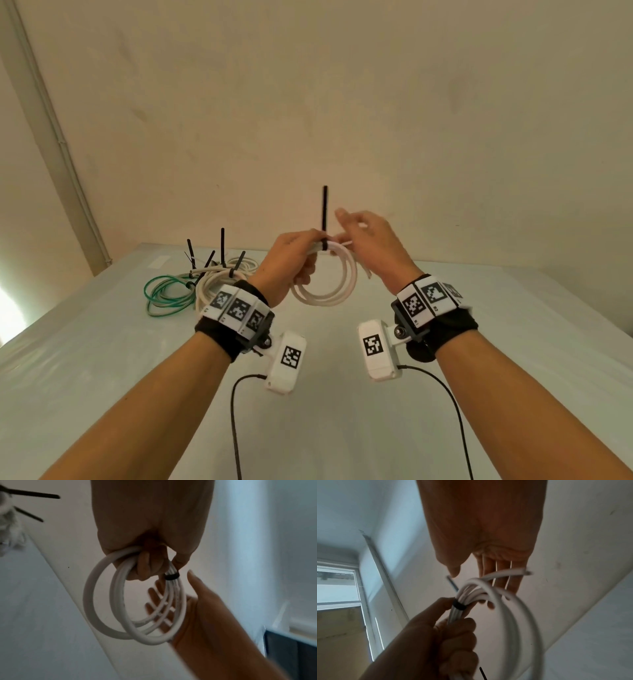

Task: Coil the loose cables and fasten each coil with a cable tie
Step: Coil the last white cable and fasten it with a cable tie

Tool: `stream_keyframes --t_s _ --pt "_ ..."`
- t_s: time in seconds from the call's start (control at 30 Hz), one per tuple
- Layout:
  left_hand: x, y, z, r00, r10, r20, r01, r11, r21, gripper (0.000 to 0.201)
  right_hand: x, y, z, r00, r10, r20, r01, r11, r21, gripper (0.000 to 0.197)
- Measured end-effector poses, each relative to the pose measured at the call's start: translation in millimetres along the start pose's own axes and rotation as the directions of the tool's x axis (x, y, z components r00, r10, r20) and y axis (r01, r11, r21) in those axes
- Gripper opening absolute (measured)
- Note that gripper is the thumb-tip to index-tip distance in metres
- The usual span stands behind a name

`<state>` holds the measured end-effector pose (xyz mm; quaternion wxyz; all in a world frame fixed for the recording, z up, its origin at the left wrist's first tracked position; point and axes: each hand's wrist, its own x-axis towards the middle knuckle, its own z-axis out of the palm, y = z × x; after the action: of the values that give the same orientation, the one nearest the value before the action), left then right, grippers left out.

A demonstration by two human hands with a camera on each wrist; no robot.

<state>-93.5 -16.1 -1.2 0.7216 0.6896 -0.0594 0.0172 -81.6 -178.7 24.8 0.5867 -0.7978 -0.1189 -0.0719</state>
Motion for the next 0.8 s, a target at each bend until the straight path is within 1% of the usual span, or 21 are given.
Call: stream_keyframes --t_s 0.03,0.07,0.13,0.17,0.23,0.3,0.37,0.47,0.5,0.53,0.6,0.63,0.7,0.73,0.8 --pt "4 2 -6 0.998 -0.054 -0.024 0.052 0.995 -0.081 0.029 -4 3 2 0.995 0.047 0.086 -0.046 0.999 -0.015 0.043" --pt "7 3 -12 0.994 -0.103 -0.036 0.096 0.982 -0.162 0.027 -9 7 5 0.984 0.081 0.156 -0.080 0.997 -0.016 0.043" --pt "11 1 -27 0.984 -0.175 -0.045 0.155 0.948 -0.278 0.025 -15 18 12 0.965 0.111 0.238 -0.120 0.993 0.023 0.034" --pt "11 -1 -33 0.979 -0.196 -0.050 0.174 0.941 -0.292 0.023 -16 23 16 0.956 0.126 0.264 -0.147 0.987 0.060 0.032" --pt "9 -8 -43 0.974 -0.217 -0.066 0.196 0.951 -0.238 0.018 -17 29 27 0.940 0.161 0.301 -0.198 0.975 0.096 0.031" --pt "5 -15 -50 0.970 -0.223 -0.095 0.207 0.966 -0.157 0.022 -15 30 40 0.935 0.170 0.312 -0.194 0.980 0.046 0.027" --pt "1 -19 -60 0.968 -0.225 -0.107 0.213 0.970 -0.113 0.023 -12 31 53 0.935 0.175 0.309 -0.192 0.981 0.023 0.026" --pt "-9 -20 -79 0.964 -0.249 -0.091 0.243 0.967 -0.073 0.012 -7 33 71 0.929 0.210 0.304 -0.249 0.964 0.095 0.029" --pt "-13 -20 -86 0.961 -0.257 -0.104 0.258 0.966 -0.006 0.012 -6 34 78 0.928 0.220 0.300 -0.266 0.956 0.122 0.029" --pt "-17 -21 -93 0.959 -0.253 -0.125 0.266 0.959 0.097 0.014 -5 35 85 0.928 0.230 0.294 -0.280 0.949 0.143 0.029" --pt "-25 -24 -106 0.967 -0.190 -0.171 0.238 0.915 0.325 0.016 -1 38 101 0.923 0.240 0.300 -0.297 0.942 0.159 0.028" --pt "-27 -26 -113 0.971 -0.131 -0.199 0.208 0.873 0.441 0.016 0 39 110 0.919 0.240 0.313 -0.300 0.941 0.159 0.028" --pt "-28 -30 -130 0.967 0.009 -0.255 0.165 0.741 0.651 0.014 0 38 128 0.907 0.225 0.356 -0.295 0.942 0.158 0.026" --pt "-27 -32 -140 0.959 0.058 -0.276 0.161 0.692 0.704 0.014 0 37 137 0.900 0.213 0.381 -0.289 0.945 0.155 0.024" --pt "-26 -35 -163 0.945 0.103 -0.309 0.169 0.657 0.735 0.018 -1 32 154 0.881 0.194 0.432 -0.271 0.954 0.125 0.020"
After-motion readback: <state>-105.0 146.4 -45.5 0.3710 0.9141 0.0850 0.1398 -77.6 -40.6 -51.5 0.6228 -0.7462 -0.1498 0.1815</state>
